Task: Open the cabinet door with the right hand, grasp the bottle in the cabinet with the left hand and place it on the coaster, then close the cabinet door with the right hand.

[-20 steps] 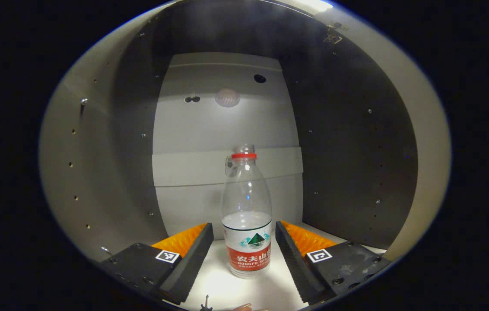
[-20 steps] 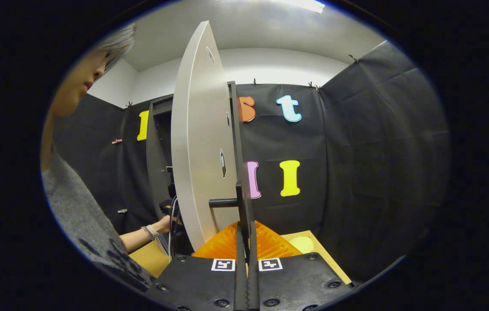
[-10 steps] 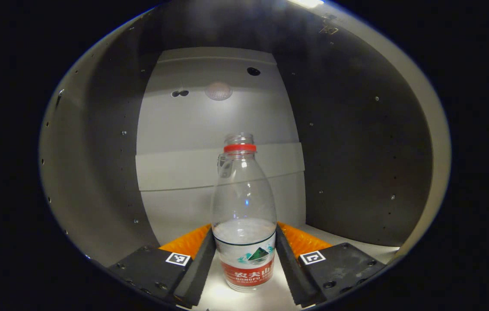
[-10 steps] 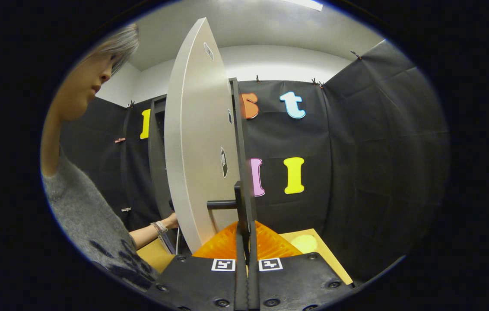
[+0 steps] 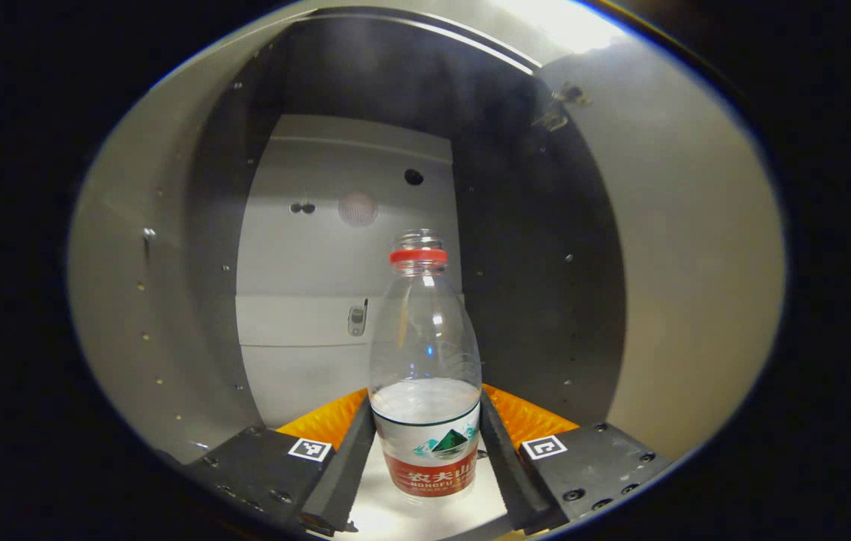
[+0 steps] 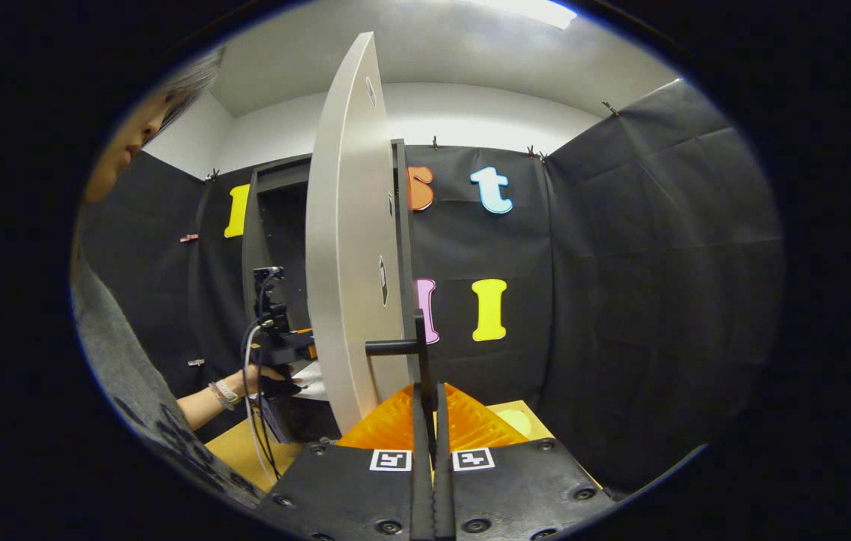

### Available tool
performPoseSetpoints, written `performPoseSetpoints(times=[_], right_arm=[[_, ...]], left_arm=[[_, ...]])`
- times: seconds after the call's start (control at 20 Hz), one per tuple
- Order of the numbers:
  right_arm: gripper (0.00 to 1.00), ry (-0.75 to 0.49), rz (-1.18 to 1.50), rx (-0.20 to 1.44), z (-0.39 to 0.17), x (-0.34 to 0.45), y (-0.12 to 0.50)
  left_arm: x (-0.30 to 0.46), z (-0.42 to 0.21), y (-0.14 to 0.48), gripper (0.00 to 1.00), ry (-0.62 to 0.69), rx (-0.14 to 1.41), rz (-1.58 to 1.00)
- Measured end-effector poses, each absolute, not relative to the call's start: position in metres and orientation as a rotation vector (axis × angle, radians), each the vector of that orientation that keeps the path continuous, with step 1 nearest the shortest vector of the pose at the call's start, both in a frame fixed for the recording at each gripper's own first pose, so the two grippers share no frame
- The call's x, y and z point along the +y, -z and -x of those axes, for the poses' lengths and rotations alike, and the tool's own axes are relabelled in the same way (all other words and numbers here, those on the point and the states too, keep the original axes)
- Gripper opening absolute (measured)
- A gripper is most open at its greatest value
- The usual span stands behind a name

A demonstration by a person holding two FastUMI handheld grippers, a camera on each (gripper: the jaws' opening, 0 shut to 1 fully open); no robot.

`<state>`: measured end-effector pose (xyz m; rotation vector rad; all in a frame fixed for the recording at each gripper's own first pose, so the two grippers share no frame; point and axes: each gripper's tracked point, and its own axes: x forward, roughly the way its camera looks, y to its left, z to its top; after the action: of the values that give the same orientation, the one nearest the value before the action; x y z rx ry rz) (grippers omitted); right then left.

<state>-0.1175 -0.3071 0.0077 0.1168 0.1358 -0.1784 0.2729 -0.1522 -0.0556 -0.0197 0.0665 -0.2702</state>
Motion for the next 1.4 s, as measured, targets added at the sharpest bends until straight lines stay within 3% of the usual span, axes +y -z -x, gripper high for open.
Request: performPoseSetpoints(times=[0.15,0.2,0.25,0.3,0.45,0.85,1.2,1.4], right_arm=[[0.14,0.284,-0.119,0.135,0.151,-0.315,-0.011],[0.29,0.321,-0.121,0.121,0.167,-0.315,-0.017],[0.39,0.370,-0.112,0.098,0.180,-0.317,-0.023],[0.58,0.409,-0.097,0.064,0.192,-0.316,-0.034],[0.75,0.474,-0.070,-0.033,0.206,-0.298,-0.063],[0.77,0.338,-0.017,-0.089,0.174,-0.201,-0.060],[0.77,0.317,0.102,-0.081,0.114,-0.157,-0.011],[0.78,0.186,0.095,-0.088,0.065,-0.108,0.014]], left_arm=[[-0.144,-0.235,0.037,0.78,0.305,0.045,0.034],[-0.139,-0.224,0.033,0.78,0.313,0.042,0.041],[-0.134,-0.214,0.031,0.78,0.321,0.044,0.049],[-0.131,-0.204,0.030,0.77,0.333,0.048,0.057],[-0.113,-0.179,0.039,0.78,0.361,0.084,0.083],[-0.070,-0.080,0.092,0.78,0.457,0.169,0.172],[-0.048,0.006,0.202,0.76,0.465,0.276,0.212],[-0.055,0.049,0.254,0.76,0.440,0.262,0.152]])
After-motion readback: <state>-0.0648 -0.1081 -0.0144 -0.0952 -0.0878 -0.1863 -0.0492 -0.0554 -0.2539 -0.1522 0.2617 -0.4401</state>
